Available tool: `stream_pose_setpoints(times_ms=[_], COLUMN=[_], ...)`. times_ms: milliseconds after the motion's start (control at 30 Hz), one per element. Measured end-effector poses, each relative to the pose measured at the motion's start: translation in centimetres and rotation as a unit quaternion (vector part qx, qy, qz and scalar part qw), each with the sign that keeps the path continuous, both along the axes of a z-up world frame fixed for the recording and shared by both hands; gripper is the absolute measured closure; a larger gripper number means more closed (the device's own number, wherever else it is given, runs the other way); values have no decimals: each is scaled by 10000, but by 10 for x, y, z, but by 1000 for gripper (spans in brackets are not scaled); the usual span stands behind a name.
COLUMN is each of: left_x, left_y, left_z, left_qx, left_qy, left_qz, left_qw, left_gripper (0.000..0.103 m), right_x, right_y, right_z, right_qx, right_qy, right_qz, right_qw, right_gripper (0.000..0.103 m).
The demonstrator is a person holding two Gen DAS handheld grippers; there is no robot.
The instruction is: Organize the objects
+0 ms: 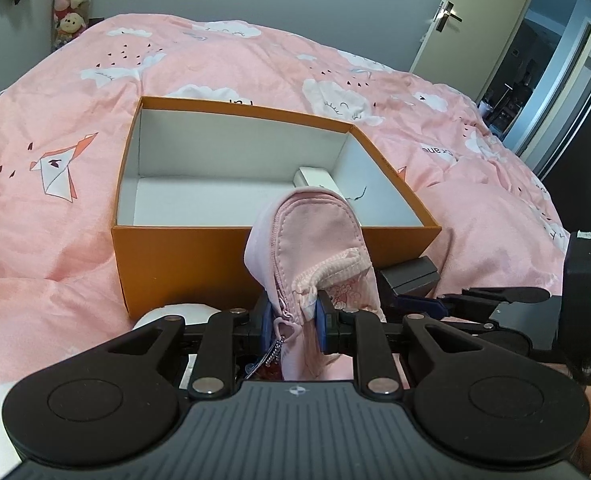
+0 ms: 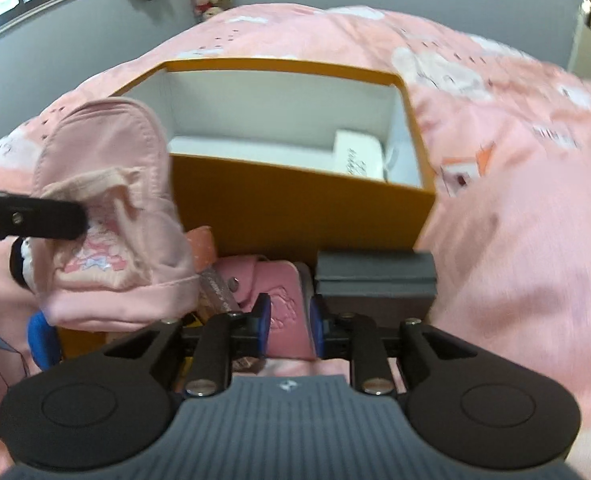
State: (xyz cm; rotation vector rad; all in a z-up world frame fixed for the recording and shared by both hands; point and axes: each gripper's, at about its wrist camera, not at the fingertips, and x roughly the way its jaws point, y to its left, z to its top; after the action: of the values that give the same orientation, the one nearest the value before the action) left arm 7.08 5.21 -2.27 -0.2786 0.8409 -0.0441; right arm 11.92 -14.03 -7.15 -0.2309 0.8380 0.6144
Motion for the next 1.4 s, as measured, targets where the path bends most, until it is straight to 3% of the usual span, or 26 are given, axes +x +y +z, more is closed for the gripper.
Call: stream_pose_setpoints(times_ms=[167, 433, 500, 633, 800, 933, 1100, 1233, 1400], left_x=[0, 3, 3, 2, -4, -14, -24, -21, -9], left_y=[7, 15, 16, 18, 16, 13, 7, -3, -22], left_z=[-1, -5, -6, -6, -2, 6, 18, 16, -4], left_qx=[-96, -217, -245, -336, -344, -381, -422, -638, -710], left_qy=[2, -7, -11, -31, -123, -277, -436, -263, 268], left_qz=[30, -45, -68, -94, -174, -213, -324, -637, -977], left_qw=[9999, 9998, 9997, 9994, 9992, 9987, 9976, 9956, 9923], left_gripper=[79, 79, 79, 79, 79, 79, 79, 79, 79], right_x=[0, 24, 32, 27, -6, -25, -36, -33, -36], right_y=[23, 36, 36, 29, 21, 8, -32, -79, -106], right_z=[-1, -11, -15, -8, 14, 37, 61, 58, 38], right_qx=[-479, -1064, -983, -861, -717, -456, 365, 1199, 960], right_qy=[-496, -449, -198, -204, -334, -445, -38, 793, 1028], right_qz=[528, 951, 992, 980, 997, 605, -410, -1454, -2204], right_qw=[9962, 9887, 9900, 9912, 9919, 9961, 9985, 9789, 9652], right_gripper=[79, 81, 86, 98, 102, 103, 103, 103, 102])
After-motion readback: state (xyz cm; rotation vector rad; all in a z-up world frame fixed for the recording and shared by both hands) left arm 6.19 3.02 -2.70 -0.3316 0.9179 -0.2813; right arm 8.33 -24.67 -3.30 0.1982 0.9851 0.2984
